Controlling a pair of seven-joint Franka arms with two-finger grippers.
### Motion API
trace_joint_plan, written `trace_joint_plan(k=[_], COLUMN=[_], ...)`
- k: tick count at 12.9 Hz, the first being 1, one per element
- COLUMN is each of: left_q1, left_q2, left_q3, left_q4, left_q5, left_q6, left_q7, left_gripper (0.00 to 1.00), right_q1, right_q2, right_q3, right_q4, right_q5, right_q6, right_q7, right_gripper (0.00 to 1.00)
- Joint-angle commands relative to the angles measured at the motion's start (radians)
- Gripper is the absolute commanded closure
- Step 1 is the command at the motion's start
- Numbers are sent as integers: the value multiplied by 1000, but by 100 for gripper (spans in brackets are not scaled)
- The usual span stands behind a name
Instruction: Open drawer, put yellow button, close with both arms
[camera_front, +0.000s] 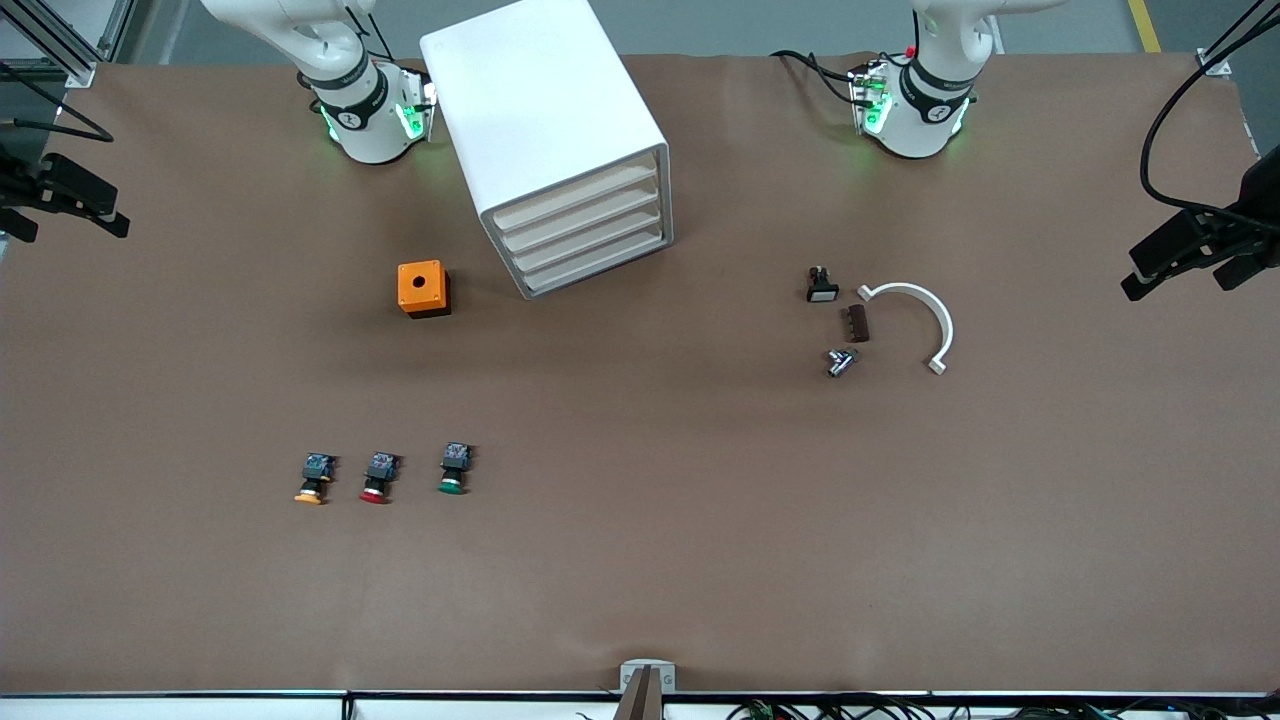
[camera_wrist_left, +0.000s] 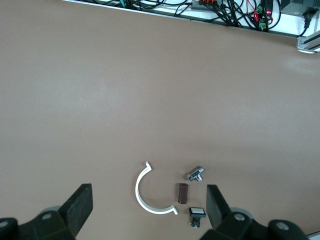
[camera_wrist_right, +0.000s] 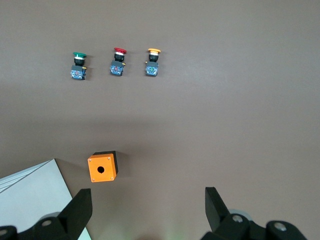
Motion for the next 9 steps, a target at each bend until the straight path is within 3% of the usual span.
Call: trace_joint_plan(k=[1,9], left_q1=[4,21], left_q2=[3,44], left_q3=[-11,0], left_q4=[14,-6], left_q5=[1,-14], left_q6=[-15,-21], left_q7=[6,0], left_gripper=[0,0], right_q1=[-5,-8], right_q2=[-21,-23], right_q3=[9,7], right_q4=[-18,-18], right_q5=[-13,-11], right_q6=[16,16], right_q7=[0,1], right_gripper=[0,0])
